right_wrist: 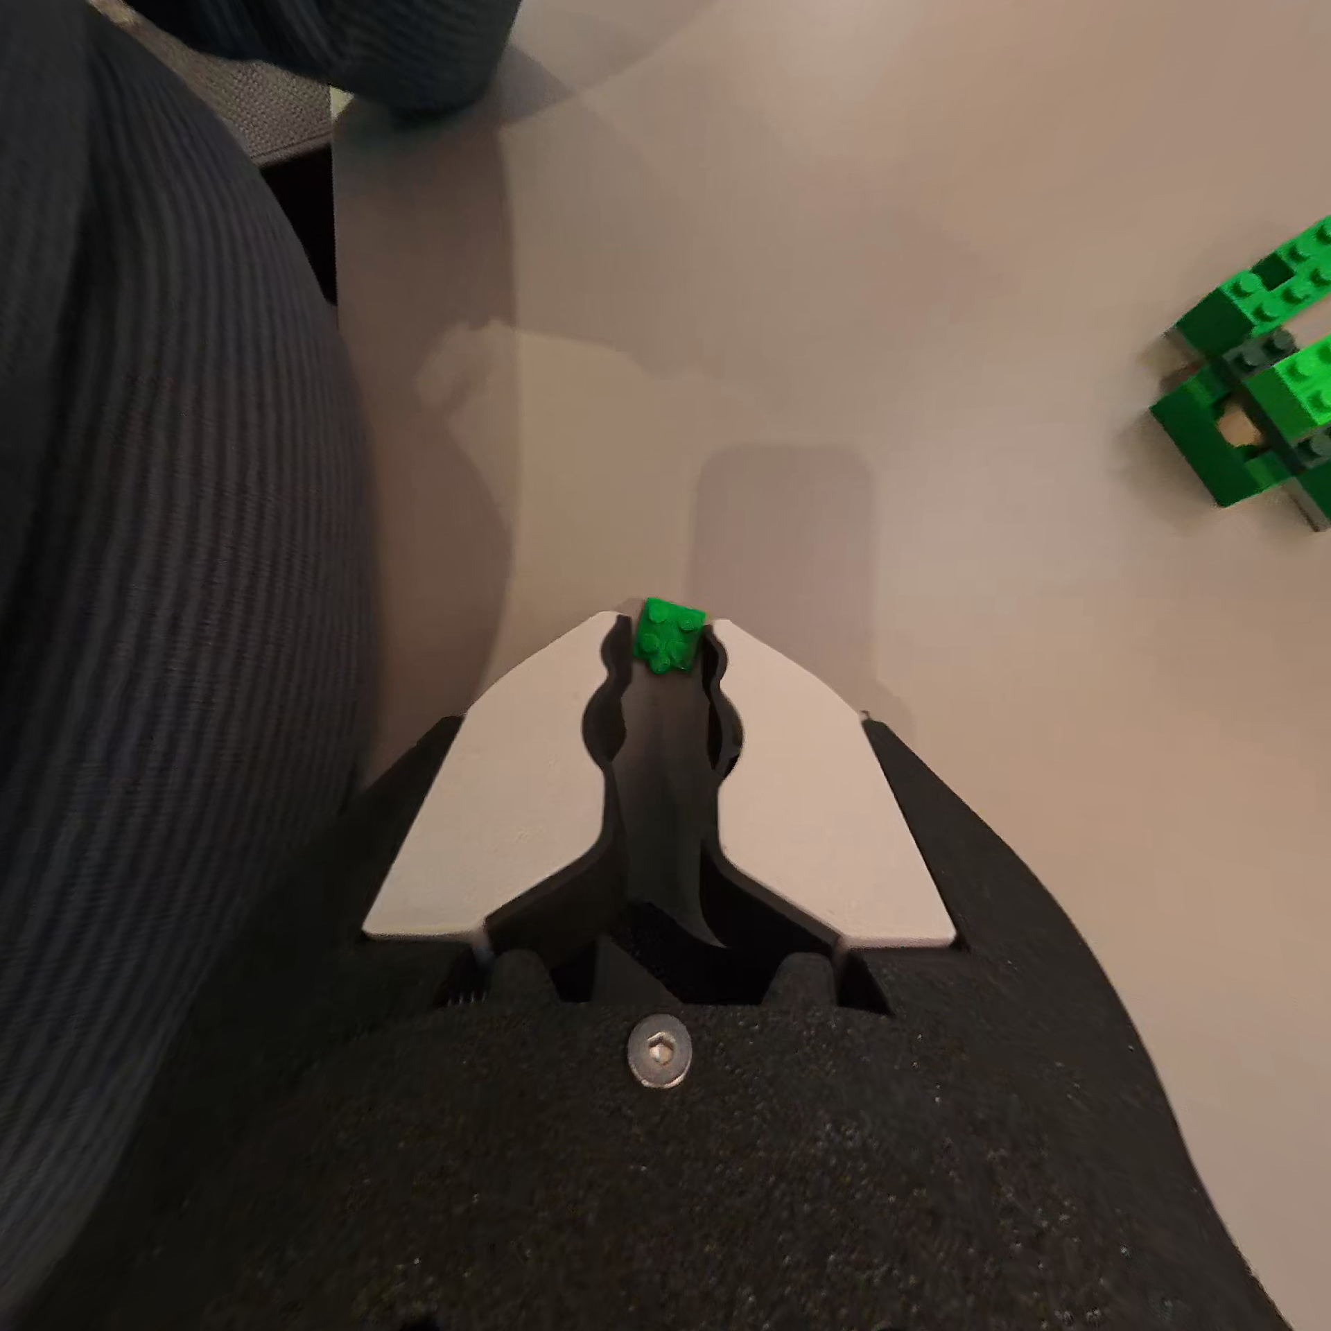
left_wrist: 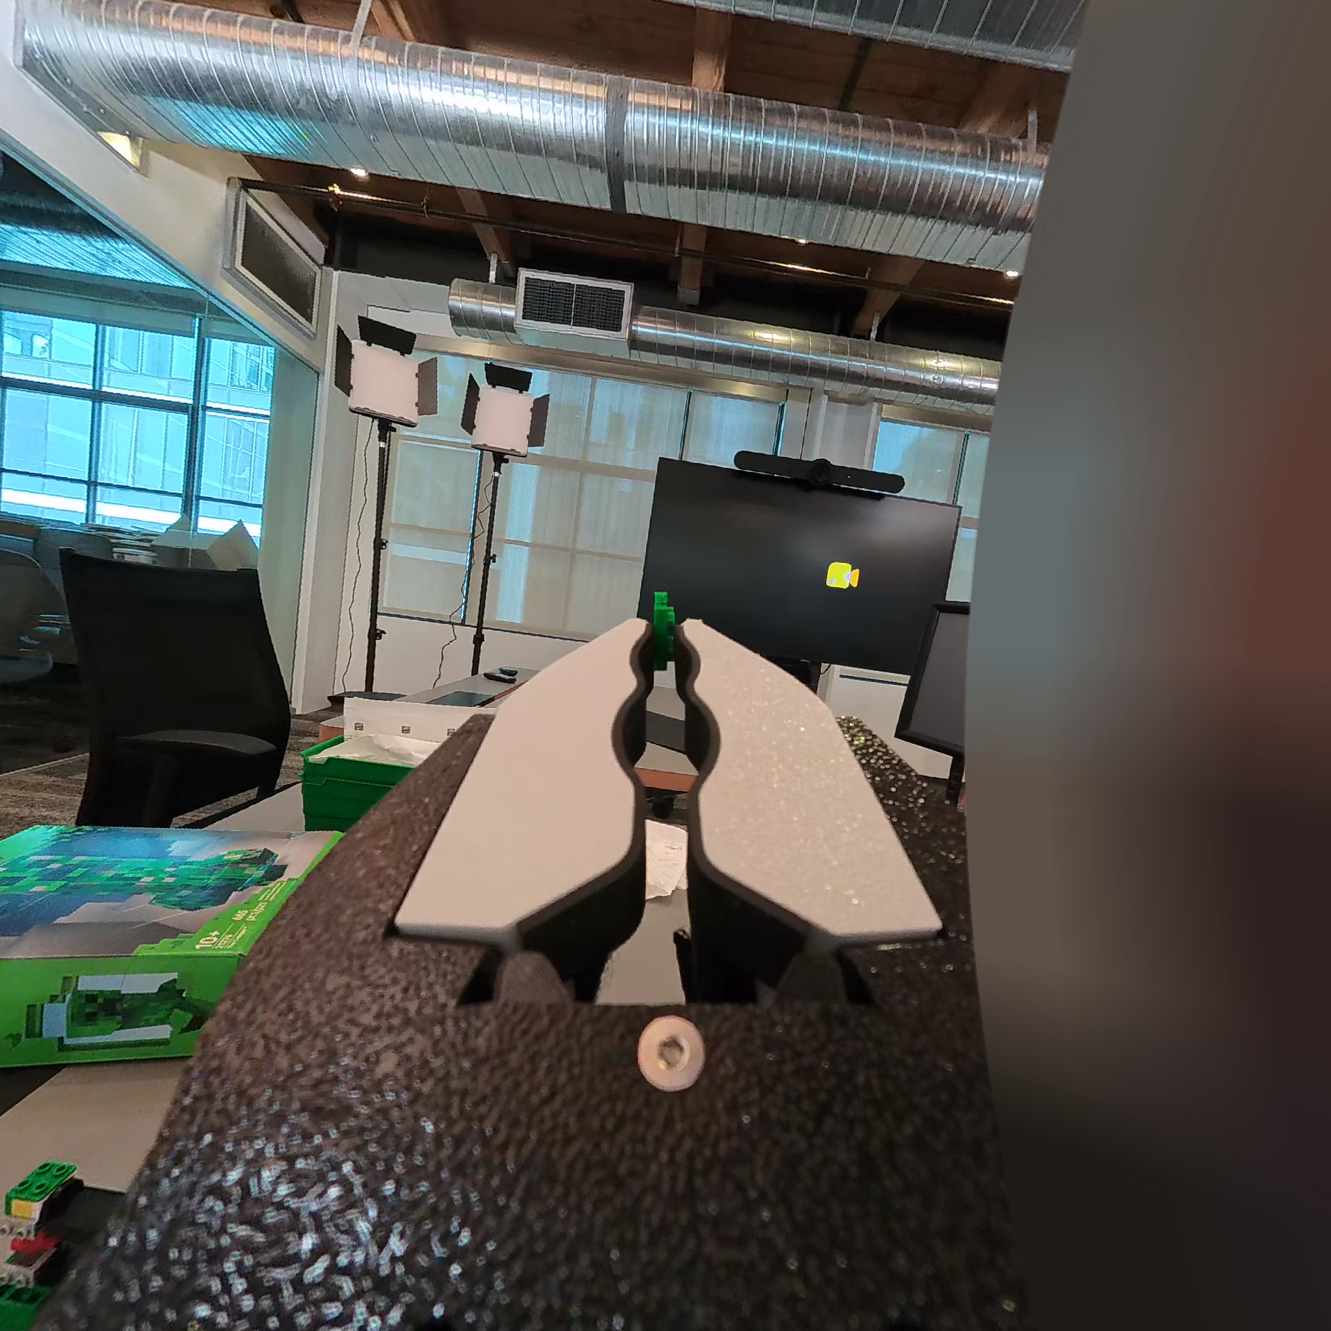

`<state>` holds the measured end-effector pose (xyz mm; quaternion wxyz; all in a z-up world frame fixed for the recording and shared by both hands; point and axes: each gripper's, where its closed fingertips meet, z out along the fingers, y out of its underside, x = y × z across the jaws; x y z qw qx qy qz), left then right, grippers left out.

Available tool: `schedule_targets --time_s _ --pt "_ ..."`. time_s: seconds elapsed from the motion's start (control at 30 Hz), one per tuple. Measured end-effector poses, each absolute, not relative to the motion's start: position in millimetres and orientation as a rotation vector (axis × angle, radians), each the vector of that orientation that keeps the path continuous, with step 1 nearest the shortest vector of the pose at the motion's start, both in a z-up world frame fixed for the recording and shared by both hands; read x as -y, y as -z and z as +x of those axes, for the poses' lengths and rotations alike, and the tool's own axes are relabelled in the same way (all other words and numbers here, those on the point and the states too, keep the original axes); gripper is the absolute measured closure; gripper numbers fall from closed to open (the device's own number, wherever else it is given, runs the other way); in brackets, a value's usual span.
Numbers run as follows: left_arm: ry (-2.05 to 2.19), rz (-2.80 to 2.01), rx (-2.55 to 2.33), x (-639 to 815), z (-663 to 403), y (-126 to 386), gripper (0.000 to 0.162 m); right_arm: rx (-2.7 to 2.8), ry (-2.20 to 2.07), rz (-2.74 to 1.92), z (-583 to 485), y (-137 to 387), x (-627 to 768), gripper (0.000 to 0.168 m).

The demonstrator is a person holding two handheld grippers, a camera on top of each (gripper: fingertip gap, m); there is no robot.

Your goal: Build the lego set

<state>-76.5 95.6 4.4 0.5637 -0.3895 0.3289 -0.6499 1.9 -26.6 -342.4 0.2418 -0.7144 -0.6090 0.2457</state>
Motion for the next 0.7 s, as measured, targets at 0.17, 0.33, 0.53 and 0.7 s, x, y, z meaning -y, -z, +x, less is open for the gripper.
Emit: schedule_targets --time_s 0.17,0.33,0.53,0.7 --pt "1.537 -0.918 -0.779 -95 -75 -4 0.158 1.620 -0.594 -1.916 3 338 9 0.167" --pt "1.535 -0.922 -0.783 -96 -75 -3 0.158 1.500 -0.385 -1.911 39 327 -51 0.168" --pt "1.549 -0.931 -0.765 -102 -77 -1 0.158 1.561 -0.601 -1.937 37 315 -48 0.161" --pt "1.547 -0.928 -0.767 -101 -78 -2 0.158 1.851 -0.597 -1.858 13 323 8 0.155"
